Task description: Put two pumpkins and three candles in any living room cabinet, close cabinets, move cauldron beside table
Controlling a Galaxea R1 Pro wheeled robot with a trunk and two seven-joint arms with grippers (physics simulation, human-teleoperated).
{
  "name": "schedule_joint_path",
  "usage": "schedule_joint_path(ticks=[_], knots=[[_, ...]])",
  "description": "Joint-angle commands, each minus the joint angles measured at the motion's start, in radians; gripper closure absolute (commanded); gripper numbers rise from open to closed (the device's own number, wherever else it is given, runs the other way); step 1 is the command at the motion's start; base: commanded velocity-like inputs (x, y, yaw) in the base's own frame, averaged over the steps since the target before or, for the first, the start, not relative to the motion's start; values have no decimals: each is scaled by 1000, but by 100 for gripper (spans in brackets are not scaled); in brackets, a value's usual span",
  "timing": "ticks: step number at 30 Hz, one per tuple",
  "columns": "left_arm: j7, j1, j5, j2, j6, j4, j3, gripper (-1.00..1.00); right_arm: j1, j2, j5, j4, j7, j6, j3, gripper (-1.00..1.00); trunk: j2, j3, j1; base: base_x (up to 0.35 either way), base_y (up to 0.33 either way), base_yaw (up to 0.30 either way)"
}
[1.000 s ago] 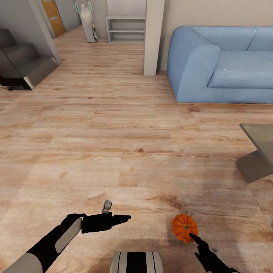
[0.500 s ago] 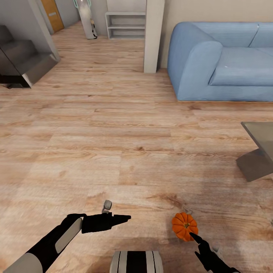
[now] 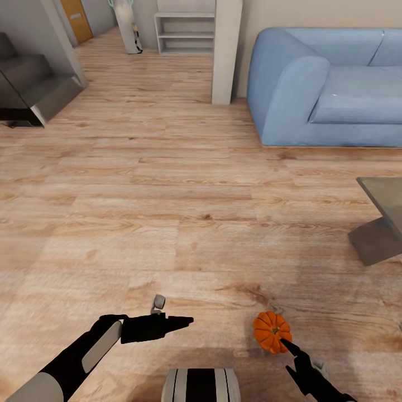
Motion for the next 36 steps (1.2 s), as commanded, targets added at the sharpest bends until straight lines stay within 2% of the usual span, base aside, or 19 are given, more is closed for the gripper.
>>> schedule_joint_path(ticks=[1,6,9,15,21,22,26,28,32,36], knots=[[1,-1,9,1,7,0,-4,-100,0,-1,-7,1,6,9,-2,-100,0,-1,0,0,0,0],[1,-1,9,1,7,0,-3,-100,1,-3,-6,1,25,9,-2,-100,0,-1,0,0,0,0],[1,-1,9,0,7,0,-3,-100,1,-4,-6,2,29,6,-4,-100,-1,-12,1,0,0,0],[1,-1,8,0,6,0,-3,-100,1,-4,-7,3,29,7,-5,-100,-1,-12,1,0,0,0],[1,-1,9,-1,5,0,-3,-100,1,-8,-7,5,29,8,-7,-100,-2,-35,4,0,0,0],[1,-1,9,-1,5,0,-3,-100,1,-11,-8,5,29,8,-11,-100,-3,-39,4,0,0,0],[0,-1,9,-1,5,0,-3,-100,2,-21,-8,7,32,11,-66,-100,-4,-55,6,0,0,0],[0,-1,9,-1,5,0,-3,-100,2,-23,-8,6,33,11,-78,-100,-4,-62,7,0,0,0],[0,-1,9,-1,5,0,-3,-100,4,-26,-8,5,34,11,-87,-100,-4,-62,7,0,0,0],[0,-1,9,-1,5,0,-3,-100,4,-26,-8,5,34,11,-90,-100,-5,-78,9,0,0,0]])
